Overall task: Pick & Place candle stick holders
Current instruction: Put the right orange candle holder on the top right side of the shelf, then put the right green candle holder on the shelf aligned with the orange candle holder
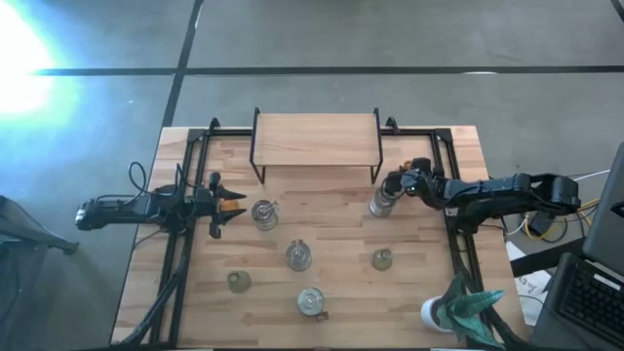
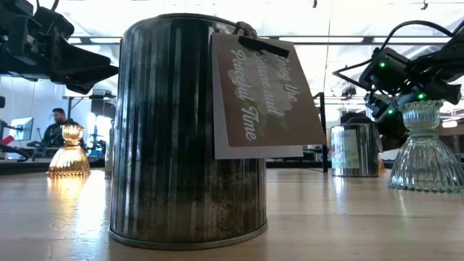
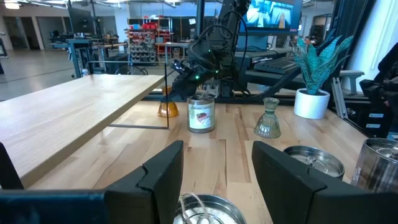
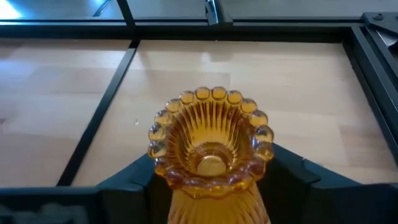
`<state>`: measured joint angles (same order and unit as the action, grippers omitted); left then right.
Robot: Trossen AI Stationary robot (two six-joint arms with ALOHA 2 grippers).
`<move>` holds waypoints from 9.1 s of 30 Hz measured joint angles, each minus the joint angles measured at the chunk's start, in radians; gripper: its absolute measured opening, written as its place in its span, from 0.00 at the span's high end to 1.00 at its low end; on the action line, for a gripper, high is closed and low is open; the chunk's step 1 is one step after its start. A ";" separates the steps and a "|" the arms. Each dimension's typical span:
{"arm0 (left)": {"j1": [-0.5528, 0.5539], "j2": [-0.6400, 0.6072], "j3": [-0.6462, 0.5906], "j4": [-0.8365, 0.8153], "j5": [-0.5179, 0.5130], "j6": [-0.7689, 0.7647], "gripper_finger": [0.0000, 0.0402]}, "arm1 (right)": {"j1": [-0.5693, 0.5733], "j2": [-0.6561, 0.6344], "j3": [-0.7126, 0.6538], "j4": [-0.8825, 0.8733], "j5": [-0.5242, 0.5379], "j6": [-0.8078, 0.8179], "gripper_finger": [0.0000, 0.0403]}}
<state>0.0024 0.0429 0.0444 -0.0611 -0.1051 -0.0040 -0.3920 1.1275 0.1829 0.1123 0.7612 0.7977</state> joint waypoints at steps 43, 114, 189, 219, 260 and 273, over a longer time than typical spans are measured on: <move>0.000 0.000 0.000 0.000 0.000 0.000 0.51 | 0.001 -0.275 0.342 -0.496 0.011 -0.244 0.70; 0.000 0.000 0.000 0.000 0.000 0.000 0.51 | -0.362 0.451 0.952 -0.194 -0.793 -0.731 0.70; 0.000 0.000 0.000 0.000 0.000 0.000 0.51 | -0.342 -0.079 0.952 -0.351 -1.104 -0.769 0.19; 0.000 0.000 0.000 0.000 0.000 0.000 0.51 | 0.395 -0.271 1.135 -0.971 -0.675 -0.277 0.19; 0.000 0.000 0.000 0.000 0.000 0.000 0.51 | 1.014 0.094 1.122 -1.363 -0.331 0.382 0.19; 0.000 0.000 0.000 0.000 0.000 0.000 0.51 | 1.014 0.319 1.124 -1.410 -0.449 0.223 0.19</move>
<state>0.0024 0.0427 0.0444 -0.0608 -0.1053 -0.0040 0.6220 1.4469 1.3073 -1.2975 0.3126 1.0205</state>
